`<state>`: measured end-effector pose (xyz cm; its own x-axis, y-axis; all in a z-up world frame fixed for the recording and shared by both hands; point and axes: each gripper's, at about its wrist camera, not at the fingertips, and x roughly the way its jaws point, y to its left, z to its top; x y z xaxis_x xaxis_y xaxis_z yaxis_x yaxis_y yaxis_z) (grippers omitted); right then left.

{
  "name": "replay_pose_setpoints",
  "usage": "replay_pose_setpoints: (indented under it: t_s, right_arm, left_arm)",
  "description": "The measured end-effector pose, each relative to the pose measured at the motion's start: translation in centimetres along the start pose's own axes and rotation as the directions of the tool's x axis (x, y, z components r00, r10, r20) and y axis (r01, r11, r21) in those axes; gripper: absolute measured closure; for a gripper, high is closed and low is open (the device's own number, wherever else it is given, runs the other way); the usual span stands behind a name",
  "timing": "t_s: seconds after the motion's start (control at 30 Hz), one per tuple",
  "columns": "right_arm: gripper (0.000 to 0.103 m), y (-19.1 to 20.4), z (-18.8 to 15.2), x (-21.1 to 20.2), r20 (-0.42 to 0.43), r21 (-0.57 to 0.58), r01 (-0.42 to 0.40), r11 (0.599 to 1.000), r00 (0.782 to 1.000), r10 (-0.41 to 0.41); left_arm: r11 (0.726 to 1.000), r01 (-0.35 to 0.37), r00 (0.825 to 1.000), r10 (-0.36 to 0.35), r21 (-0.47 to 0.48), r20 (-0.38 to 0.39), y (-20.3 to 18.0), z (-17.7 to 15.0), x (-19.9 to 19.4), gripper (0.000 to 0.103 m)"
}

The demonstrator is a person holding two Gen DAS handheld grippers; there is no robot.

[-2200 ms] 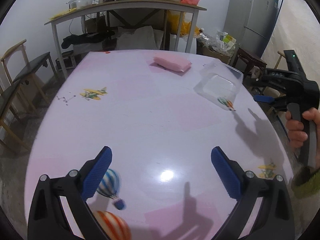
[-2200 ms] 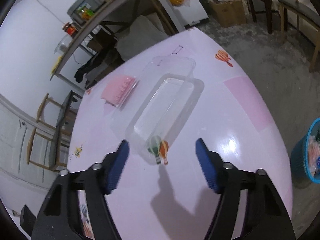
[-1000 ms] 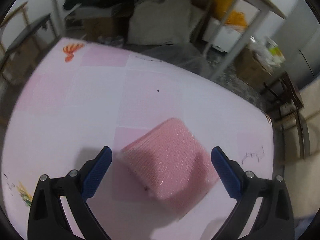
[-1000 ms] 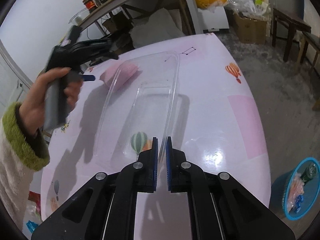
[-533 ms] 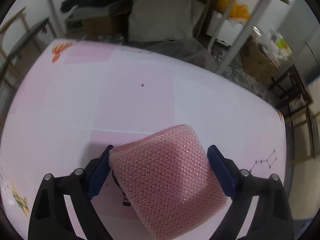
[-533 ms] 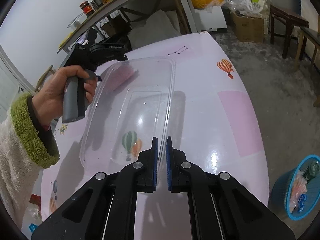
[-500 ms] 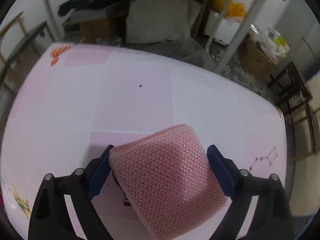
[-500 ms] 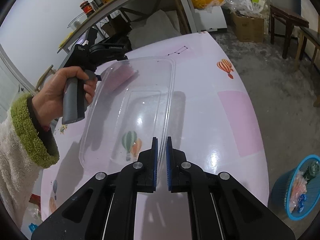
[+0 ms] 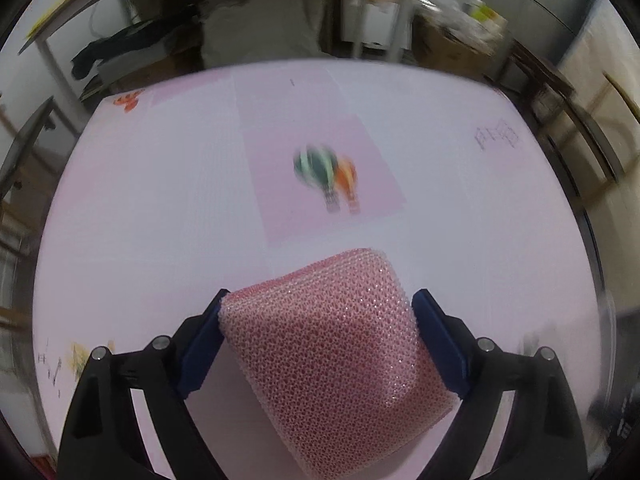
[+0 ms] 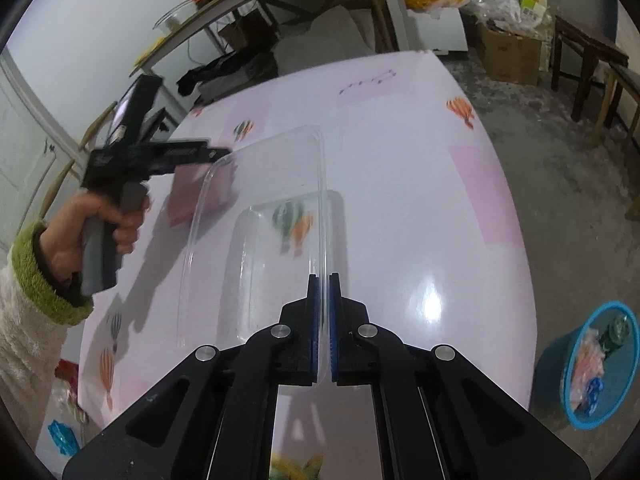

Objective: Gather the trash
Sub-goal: 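Grasp the pink sponge with the left gripper while the right gripper reaches the clear plastic box, then close the right gripper on the clear plastic box rim while the left gripper holds the sponge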

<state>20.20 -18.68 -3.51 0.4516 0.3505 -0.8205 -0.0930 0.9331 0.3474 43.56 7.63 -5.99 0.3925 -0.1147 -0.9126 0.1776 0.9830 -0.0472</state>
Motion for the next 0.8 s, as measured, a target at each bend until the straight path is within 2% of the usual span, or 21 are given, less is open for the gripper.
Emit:
replay_pose_setpoints:
  t_s: [0.13, 0.37, 0.43, 0.53, 0.63, 0.73, 0.8]
  right_arm:
    - [0.1, 0.9, -3.1, -1.7, -0.017, -0.01, 0.014, 1.0, 1.0, -0.014]
    - [0.1, 1.5, -8.0, -4.5, -0.034, 0.029, 0.033, 0.999, 0.999, -0.032]
    - [0.097, 1.4, -9.0, -4.7, -0.043, 0.051, 0.039, 0.998, 0.998, -0.036]
    - [0.094, 1.1, -9.5, -4.8, -0.032, 0.087, 0.033, 0.996, 0.999, -0.03]
    - [0.073, 1.0, -9.8, -5.7, 0.002, 0.119, 0.037, 0.992, 0.999, -0.038]
    - [0.071, 0.8, -9.6, -5.7, 0.01, 0.135, 0.035, 0.99, 0.999, -0.036]
    - [0.071, 0.9, -9.8, -5.0, -0.009, 0.15, 0.014, 0.989, 1.0, -0.012]
  left_arm:
    - [0.996, 0.083, 0.997, -0.083, 0.038, -0.003, 0.4, -7.0, -2.9, 0.015]
    - [0.974, 0.171, 0.984, -0.178, 0.149, 0.03, -0.9, -16.4, -7.1, 0.014]
    - [0.971, 0.177, 0.98, -0.189, 0.161, 0.061, -1.4, -17.7, -8.1, 0.013]
    - [0.976, 0.148, 0.973, -0.173, 0.161, 0.156, -1.7, -19.3, -10.0, 0.009]
    - [0.982, 0.139, 0.957, -0.165, 0.124, 0.239, -1.3, -20.7, -12.2, 0.006]
    - [0.982, 0.164, 0.949, -0.182, 0.091, 0.257, -0.8, -21.6, -13.0, 0.006]
    - [0.982, 0.173, 0.959, -0.187, 0.08, 0.213, -1.1, -22.5, -12.4, 0.006]
